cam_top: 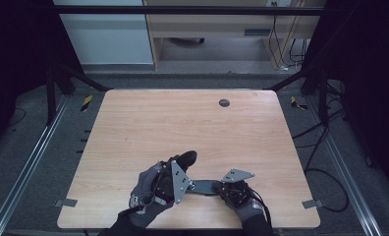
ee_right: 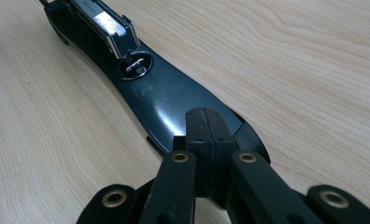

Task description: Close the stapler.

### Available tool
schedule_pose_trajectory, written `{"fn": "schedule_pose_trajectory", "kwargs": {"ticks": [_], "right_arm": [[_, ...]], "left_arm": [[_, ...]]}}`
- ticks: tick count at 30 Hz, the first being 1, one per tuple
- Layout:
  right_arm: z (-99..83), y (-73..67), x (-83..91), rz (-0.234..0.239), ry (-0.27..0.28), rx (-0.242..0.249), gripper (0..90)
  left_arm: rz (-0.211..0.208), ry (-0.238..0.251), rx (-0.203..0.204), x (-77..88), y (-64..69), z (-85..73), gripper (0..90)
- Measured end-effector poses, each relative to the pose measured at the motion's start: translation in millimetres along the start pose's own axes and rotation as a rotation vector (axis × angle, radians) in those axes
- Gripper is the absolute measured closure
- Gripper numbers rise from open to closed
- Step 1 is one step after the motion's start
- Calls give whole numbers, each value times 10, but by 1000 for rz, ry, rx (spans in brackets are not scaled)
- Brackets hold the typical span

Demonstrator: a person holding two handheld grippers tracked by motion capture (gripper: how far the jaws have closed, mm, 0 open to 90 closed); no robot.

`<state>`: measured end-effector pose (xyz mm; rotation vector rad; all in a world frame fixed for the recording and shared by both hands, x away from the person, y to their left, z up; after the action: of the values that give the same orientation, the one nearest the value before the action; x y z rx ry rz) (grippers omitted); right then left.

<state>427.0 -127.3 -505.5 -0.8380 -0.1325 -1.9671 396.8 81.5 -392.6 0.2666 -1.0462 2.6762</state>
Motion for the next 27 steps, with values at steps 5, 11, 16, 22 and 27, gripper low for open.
{"fn": "schedule_pose_trajectory", "kwargs": {"ticks": [5,11,16,22,27], "right_arm": [[0,0,0,0,0,1,900],[0,1,0,0,1,1,900],[-1,2,-1,1,1,1,900],[0,-2,-2,-2,1,-3,900],[0,0,-2,-1,1,-2,900]], "left_arm": [[0,2,-7,-2,19,3,584],[1,4,-23,-11,52,11,583],[2,5,-38,-19,90,18,582],[8,6,-66,-28,139,25,581],[13,12,-76,-36,177,28,581]]}}
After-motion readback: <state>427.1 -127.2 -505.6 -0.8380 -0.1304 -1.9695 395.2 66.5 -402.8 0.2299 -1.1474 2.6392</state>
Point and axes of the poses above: each handheld gripper's, and its own axes: x roughly backward along the jaws, z roughly out of its top, y roughly to its right, the point moved 2 cm from there along -x, roughly forward along the jaws, and after that the axes turned 15 degrees about z, right-handed, at the moved point
